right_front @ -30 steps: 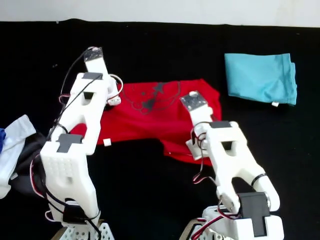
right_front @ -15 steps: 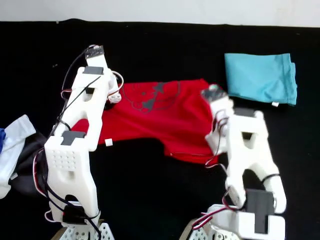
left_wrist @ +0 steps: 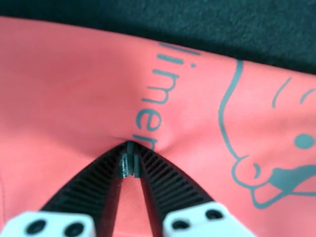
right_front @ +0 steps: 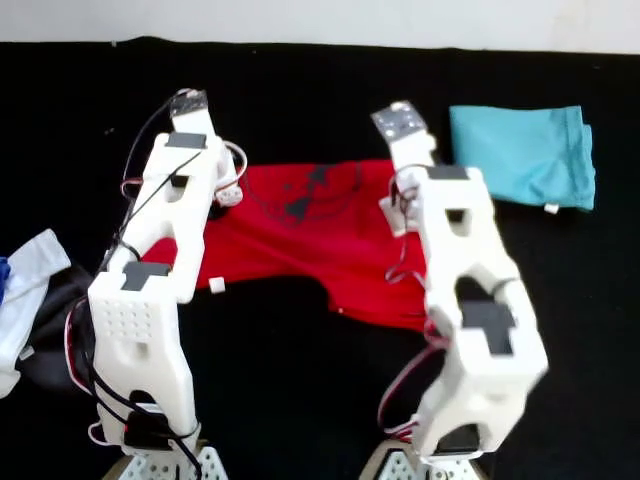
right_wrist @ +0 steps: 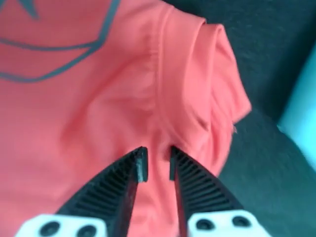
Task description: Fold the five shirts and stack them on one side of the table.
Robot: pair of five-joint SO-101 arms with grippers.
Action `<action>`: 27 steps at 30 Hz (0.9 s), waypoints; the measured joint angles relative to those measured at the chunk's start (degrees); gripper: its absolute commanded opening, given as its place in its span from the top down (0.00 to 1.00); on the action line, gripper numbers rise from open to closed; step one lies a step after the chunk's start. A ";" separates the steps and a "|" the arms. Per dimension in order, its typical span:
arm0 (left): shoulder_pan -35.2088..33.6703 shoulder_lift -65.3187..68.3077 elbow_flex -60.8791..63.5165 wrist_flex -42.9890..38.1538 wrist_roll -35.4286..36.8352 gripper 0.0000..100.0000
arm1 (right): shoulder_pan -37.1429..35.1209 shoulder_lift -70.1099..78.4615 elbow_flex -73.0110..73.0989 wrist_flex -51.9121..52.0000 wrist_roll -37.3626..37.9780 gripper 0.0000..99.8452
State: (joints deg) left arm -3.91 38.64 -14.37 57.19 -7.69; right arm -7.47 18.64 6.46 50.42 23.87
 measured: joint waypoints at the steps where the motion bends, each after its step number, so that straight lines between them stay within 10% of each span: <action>1: 0.00 0.00 0.00 0.00 0.00 0.99 | 0.09 3.60 -2.90 -0.18 -0.09 0.91; 8: 0.00 0.00 -0.09 0.00 0.00 0.99 | 5.01 20.66 -26.99 2.55 -0.35 0.91; 27: 0.00 0.18 -0.35 0.00 0.00 0.99 | 5.45 24.35 -70.51 48.62 -0.44 0.91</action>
State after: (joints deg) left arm -3.91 38.81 -14.73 57.19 -7.69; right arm -2.02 42.99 -64.04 99.03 23.43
